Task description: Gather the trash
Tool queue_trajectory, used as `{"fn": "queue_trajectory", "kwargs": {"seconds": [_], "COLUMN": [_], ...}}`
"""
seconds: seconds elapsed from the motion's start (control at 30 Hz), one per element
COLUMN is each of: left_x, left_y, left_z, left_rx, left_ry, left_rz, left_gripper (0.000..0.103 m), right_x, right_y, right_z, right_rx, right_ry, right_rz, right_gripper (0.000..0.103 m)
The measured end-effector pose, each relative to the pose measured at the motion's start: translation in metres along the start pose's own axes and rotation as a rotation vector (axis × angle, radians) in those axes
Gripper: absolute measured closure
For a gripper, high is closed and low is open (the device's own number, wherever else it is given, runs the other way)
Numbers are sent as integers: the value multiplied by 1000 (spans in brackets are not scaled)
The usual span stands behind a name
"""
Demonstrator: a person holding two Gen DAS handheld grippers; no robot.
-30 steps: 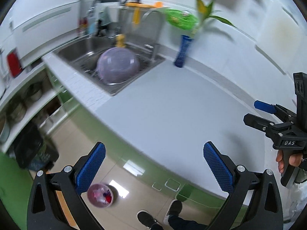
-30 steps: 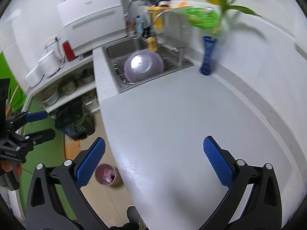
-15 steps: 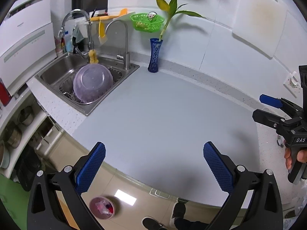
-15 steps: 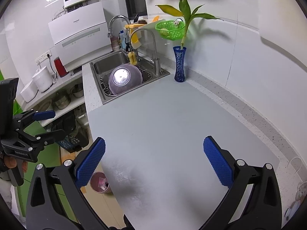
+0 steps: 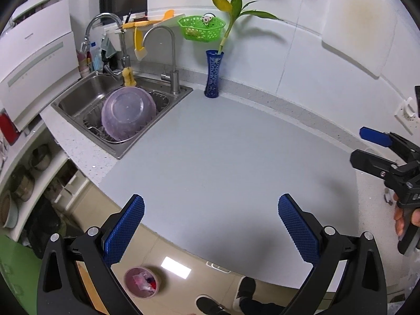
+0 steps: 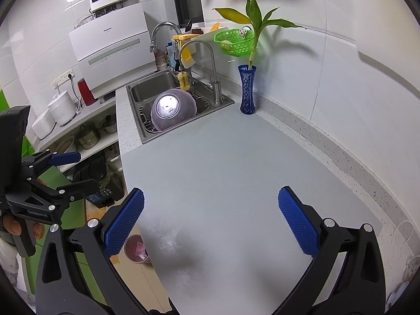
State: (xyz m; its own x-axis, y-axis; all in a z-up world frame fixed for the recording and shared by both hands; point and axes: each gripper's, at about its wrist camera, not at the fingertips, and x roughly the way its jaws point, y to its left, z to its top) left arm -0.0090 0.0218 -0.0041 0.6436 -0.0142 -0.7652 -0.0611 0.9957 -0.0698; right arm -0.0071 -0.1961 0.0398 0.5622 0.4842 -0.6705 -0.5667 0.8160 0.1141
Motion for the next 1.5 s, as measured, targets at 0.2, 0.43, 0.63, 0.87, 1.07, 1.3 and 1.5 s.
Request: {"fn": "queue_trajectory", "kwargs": {"seconds": [0.2,0.43,0.63,0.87,1.07,1.3,1.5], "left_x": [0,-1,-2,-3,-5,-3,-3], "left_y": [0,-2,-1,1,1,0,-1], "left_z": [-2,-3,-2,-3,-3,-2,-2], "left_rx": [-21,-16,-15,-19,-13,-13,-14], "left_ry": [2,-20,-20,-23,-25,-23,-24], "left_rz": [-14,4,10,11,9,6,4], "left_gripper": [5,5,5,5,5,5,5], "right_x": [2,6,7,8,8,9,9], "right_y": [2,1,1,2,2,1,1], "right_z": [1,2,2,3,2,3,3], "right_rx": [-1,-6,-6,-9,-9,-11,-11], "right_ry": [4,9,7,8,9,9,11], "right_rz": [8,14,15,18,16,17,16], "right_gripper": [3,3,3,3,3,3,3]}}
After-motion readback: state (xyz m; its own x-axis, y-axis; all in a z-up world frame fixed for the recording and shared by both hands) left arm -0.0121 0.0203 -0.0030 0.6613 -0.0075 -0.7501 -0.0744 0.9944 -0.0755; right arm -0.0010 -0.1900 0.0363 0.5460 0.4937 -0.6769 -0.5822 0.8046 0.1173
